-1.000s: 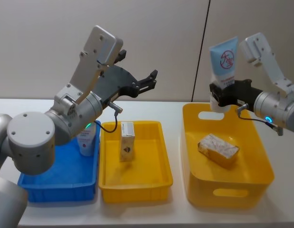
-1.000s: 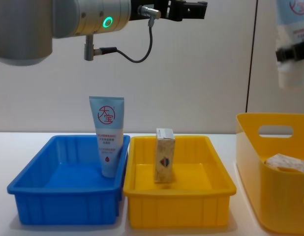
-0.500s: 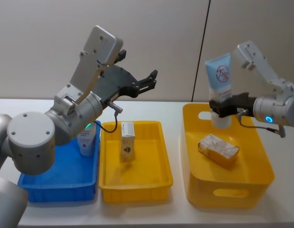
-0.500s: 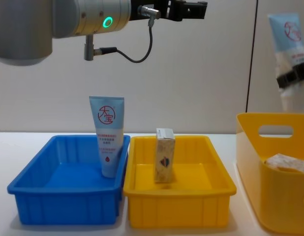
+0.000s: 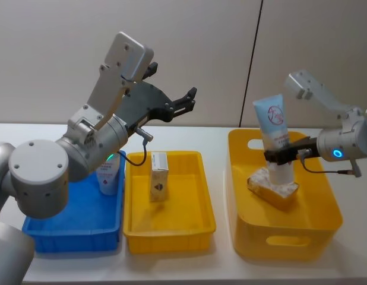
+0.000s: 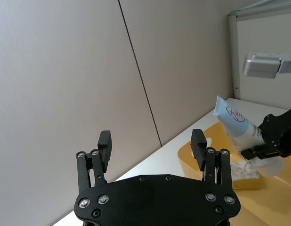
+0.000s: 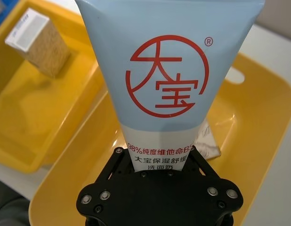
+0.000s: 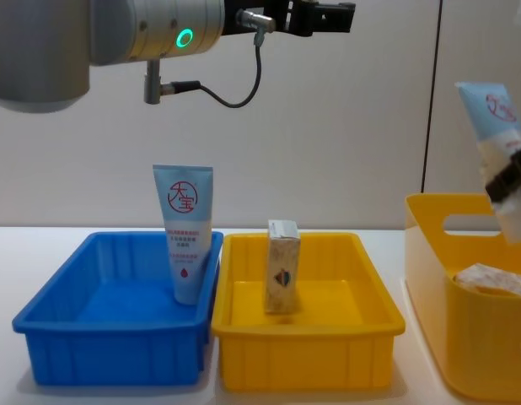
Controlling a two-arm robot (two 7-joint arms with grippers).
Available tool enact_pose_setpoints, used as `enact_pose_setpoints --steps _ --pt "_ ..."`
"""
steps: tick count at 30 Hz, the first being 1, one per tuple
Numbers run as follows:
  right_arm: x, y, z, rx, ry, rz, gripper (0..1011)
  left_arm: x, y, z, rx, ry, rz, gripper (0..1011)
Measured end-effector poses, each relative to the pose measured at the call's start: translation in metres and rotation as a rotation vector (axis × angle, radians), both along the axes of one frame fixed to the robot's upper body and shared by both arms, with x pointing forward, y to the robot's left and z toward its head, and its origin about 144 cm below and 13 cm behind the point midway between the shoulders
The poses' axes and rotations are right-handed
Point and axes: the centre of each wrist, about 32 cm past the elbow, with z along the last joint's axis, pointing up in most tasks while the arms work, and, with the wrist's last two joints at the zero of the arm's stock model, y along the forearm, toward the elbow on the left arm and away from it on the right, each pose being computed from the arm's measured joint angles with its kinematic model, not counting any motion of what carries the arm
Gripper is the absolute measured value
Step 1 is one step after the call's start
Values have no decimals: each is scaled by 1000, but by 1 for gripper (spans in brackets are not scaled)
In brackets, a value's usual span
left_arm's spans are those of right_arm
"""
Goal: Bimanual collaborative sorting of washing and personal care products
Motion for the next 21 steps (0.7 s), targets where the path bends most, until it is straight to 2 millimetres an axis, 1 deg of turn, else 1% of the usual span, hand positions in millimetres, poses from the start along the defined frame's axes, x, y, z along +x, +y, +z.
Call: enact_pose_setpoints --steps 6,7,8,9,10,11,12,14,16,17,19,20,21 --pt "8 -4 -2 -13 92 -4 225 0 0 0 0 0 0 1001" --pt "10 -5 -2 -16 113 -6 278 0 0 0 0 0 0 1001" --pt "10 -6 -3 -18 122 -7 292 0 0 0 0 0 0 1001" --pt "11 -6 -3 -19 137 -8 357 0 0 0 0 0 0 1001" --pt "12 -7 -3 -21 144 -8 357 0 0 0 0 0 0 1001" --pt "12 -7 -3 -21 149 -9 411 0 0 0 0 0 0 1001" --pt "13 -8 -4 -23 161 -11 424 0 0 0 0 0 0 1001" --pt "14 -9 -4 -24 170 -13 514 0 0 0 0 0 0 1001" --pt "15 -9 -4 -26 179 -14 560 0 0 0 0 0 0 1001" --pt "15 -10 -4 -27 187 -15 618 0 0 0 0 0 0 1001" --pt "16 -10 -4 -28 193 -16 658 0 0 0 0 0 0 1001" --pt "16 -10 -4 -28 197 -17 716 0 0 0 0 0 0 1001" --pt "17 -11 -4 -29 204 -18 742 0 0 0 0 0 0 1001"
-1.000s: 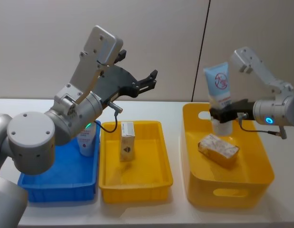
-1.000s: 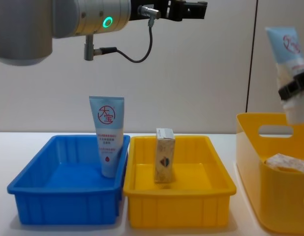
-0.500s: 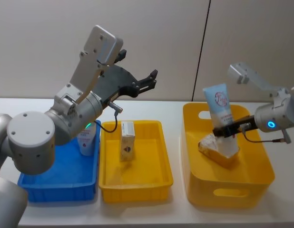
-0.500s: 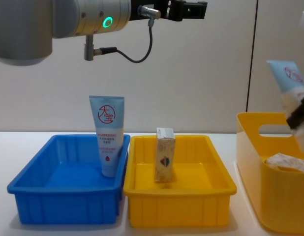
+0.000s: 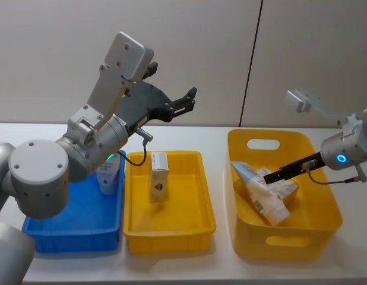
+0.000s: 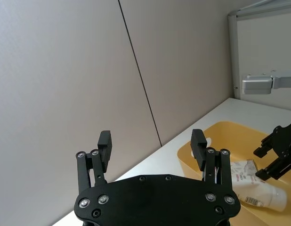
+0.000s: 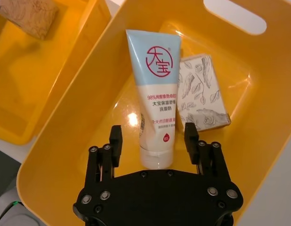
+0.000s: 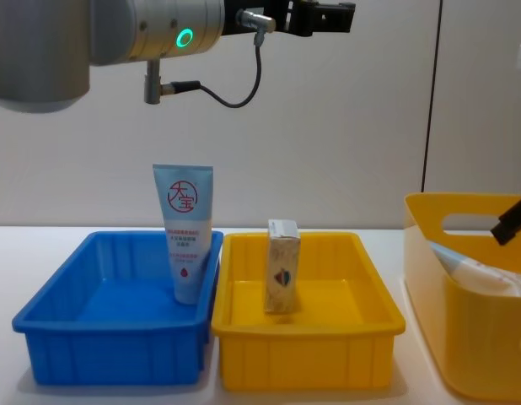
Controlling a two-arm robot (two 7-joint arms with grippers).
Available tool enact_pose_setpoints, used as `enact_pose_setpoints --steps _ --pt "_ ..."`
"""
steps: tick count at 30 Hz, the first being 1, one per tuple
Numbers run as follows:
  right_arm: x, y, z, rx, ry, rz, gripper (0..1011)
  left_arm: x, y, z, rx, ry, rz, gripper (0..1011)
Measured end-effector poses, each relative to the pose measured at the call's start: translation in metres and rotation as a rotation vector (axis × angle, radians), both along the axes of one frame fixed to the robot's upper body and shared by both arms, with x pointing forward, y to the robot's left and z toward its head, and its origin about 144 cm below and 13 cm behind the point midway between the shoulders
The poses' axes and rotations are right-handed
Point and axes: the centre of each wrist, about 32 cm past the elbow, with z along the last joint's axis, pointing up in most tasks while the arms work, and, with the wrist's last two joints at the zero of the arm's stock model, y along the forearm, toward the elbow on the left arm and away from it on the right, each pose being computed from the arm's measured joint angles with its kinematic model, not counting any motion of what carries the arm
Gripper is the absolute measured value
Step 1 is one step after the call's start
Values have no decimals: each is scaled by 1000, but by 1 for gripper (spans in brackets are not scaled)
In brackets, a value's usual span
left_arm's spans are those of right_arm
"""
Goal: Bimanual collaborative sorting of washing and personal care products
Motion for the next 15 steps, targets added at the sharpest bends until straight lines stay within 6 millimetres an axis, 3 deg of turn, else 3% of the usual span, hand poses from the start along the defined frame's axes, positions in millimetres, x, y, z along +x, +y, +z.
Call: enact_pose_setpoints --steps 3,10,15 --pt "1 -1 0 -1 11 -2 855 0 0 0 0 0 0 1001" --pt "2 -2 -1 -3 27 -6 1002 0 0 0 0 0 0 1001" --pt "2 -2 -1 -4 33 -7 1002 0 0 0 0 0 0 1001"
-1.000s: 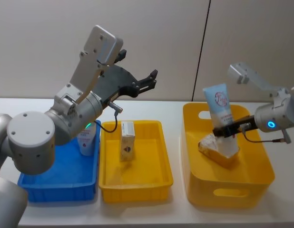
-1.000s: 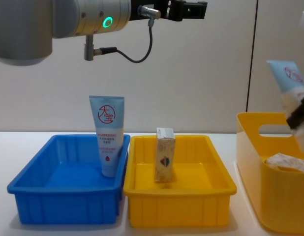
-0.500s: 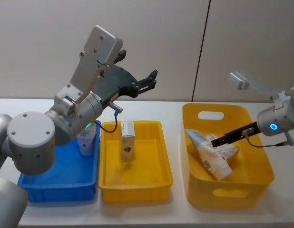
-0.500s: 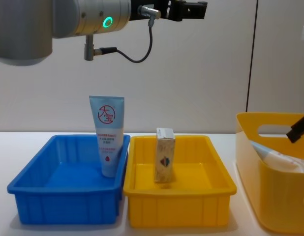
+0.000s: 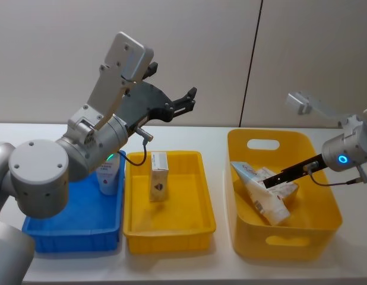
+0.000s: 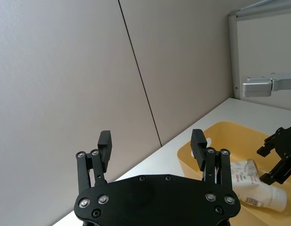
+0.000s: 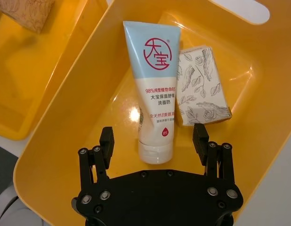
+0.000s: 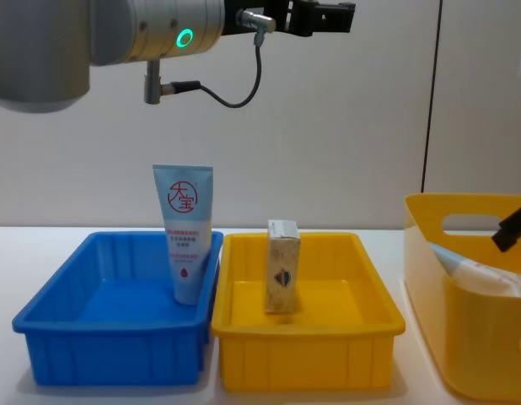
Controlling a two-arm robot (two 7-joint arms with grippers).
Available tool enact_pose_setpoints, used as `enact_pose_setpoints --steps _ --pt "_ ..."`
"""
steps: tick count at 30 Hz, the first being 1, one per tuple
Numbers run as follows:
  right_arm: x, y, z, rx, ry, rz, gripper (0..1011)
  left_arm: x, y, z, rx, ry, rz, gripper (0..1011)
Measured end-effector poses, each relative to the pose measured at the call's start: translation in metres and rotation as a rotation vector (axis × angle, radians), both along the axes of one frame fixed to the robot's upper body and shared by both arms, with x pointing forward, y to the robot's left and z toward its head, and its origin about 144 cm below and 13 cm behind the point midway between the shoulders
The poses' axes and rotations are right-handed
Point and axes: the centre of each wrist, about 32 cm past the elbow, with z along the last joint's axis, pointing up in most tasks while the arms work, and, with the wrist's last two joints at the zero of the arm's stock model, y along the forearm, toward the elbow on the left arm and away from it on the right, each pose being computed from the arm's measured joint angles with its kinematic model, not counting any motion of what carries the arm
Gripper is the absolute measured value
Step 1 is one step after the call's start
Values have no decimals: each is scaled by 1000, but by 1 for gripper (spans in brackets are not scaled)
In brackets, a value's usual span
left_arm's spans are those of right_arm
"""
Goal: Bimanual collaborative sorting of washing and personal care products
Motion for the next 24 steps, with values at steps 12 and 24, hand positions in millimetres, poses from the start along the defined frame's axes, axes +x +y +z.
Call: enact_pose_setpoints --steps 12,24 --pt "1 -1 0 -2 8 -2 1002 0 0 0 0 0 0 1001" --pt "1 -1 0 -2 12 -2 1002 0 0 0 0 0 0 1001"
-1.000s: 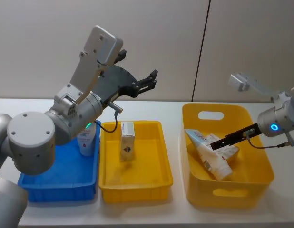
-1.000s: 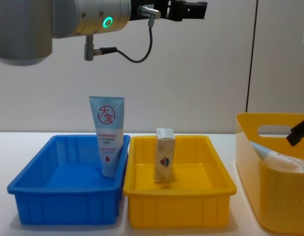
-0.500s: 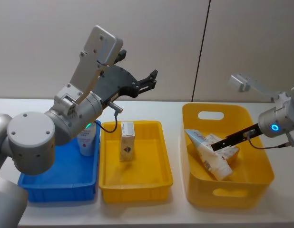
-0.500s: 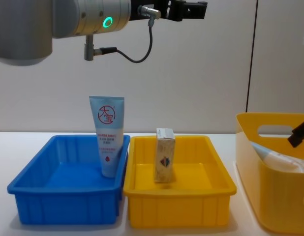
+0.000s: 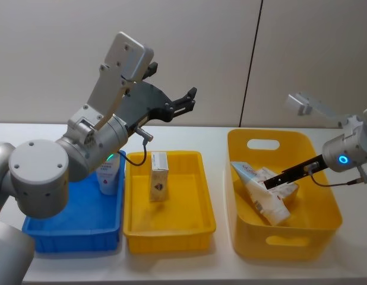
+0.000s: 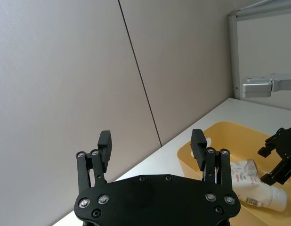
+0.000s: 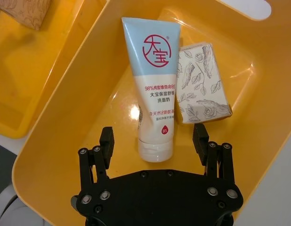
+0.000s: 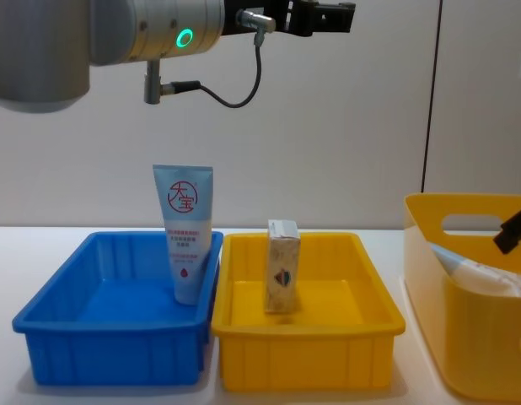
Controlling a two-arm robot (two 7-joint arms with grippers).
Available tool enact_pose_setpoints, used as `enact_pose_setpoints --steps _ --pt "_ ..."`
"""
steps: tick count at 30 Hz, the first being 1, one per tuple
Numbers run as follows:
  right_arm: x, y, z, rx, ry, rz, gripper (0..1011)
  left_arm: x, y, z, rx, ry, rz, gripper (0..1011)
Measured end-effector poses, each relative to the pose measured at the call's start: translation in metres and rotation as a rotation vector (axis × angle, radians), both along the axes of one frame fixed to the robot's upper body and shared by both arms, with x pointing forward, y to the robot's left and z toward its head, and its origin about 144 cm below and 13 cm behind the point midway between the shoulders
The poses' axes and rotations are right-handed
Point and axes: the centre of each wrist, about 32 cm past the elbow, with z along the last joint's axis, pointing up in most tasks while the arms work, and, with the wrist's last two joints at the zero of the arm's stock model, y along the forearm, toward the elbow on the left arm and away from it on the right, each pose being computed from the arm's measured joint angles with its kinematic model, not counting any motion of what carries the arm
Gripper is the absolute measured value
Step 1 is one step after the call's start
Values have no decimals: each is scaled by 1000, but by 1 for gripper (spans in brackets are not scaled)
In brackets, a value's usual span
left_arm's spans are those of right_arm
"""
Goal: Bimanual collaborative sorting of washing and personal care products
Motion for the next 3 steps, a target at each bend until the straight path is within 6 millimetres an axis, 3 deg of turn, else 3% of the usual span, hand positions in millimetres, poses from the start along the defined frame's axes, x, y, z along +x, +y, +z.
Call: enact_pose_setpoints --steps 3 --pt "0 0 0 0 0 0 1002 0 0 0 0 0 0 1001"
